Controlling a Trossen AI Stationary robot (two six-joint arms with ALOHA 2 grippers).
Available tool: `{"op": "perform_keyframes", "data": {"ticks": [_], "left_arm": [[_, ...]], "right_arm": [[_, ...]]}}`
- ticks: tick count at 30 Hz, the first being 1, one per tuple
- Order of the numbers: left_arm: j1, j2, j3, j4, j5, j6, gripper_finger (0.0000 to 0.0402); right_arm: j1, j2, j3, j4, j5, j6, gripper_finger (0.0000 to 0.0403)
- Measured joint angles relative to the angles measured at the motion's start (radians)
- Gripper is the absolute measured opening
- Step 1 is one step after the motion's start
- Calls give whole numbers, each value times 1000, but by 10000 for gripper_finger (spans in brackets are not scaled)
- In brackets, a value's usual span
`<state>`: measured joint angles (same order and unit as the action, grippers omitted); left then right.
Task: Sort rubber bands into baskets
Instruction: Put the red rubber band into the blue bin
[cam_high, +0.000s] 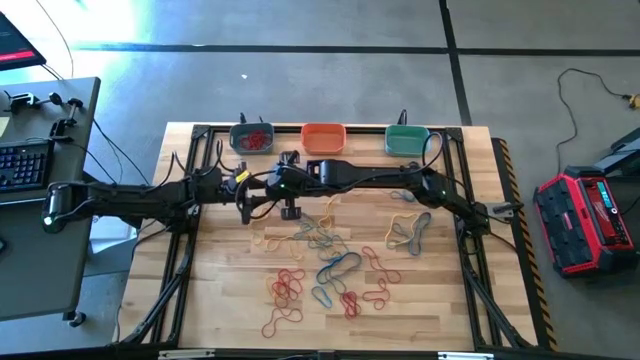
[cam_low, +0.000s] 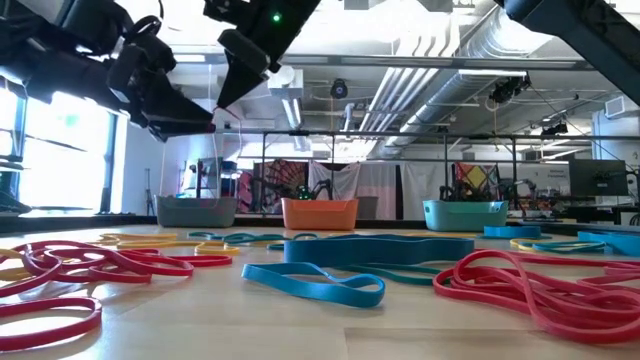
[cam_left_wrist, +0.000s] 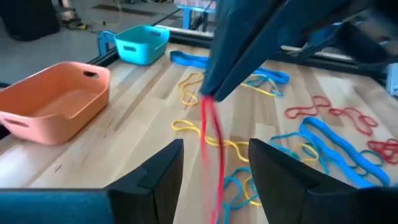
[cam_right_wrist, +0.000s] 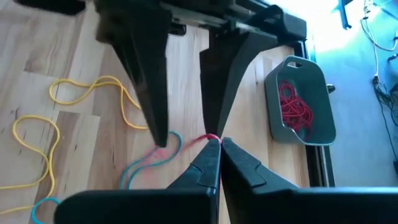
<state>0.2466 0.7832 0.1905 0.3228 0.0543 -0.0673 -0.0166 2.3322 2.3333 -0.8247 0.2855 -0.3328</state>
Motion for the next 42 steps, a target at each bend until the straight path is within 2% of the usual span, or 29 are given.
{"op": "perform_keyframes", "data": {"ticks": [5,12,14,17,20,26,29,31,36,38,42], "left_arm": [[0,25,0,5,-91,6,131],[0,27,0,33,-119,10,23],[0,27,0,40,-119,9,7],[0,27,0,43,-125,12,7],[2,27,0,43,-191,9,2],[44,27,11,17,-318,-75,1],[86,27,34,-31,-396,-100,1],[123,27,50,-69,-438,-111,1],[249,33,76,-102,-490,-115,0],[305,49,76,-86,-520,-115,0],[408,103,76,-8,-511,-114,0]], "right_arm": [[2,0,0,-1,0,2,0],[5,1,0,-1,0,0,0],[5,1,0,-1,0,0,0],[6,1,0,-2,42,-1,2],[12,1,0,-8,130,-10,18],[18,1,0,-22,252,-12,99],[14,1,0,-48,260,18,133],[8,2,-1,-69,257,53,141],[-8,2,-31,-71,260,89,123],[-12,3,-55,-57,239,94,102],[-13,3,-139,59,173,98,49]]}}
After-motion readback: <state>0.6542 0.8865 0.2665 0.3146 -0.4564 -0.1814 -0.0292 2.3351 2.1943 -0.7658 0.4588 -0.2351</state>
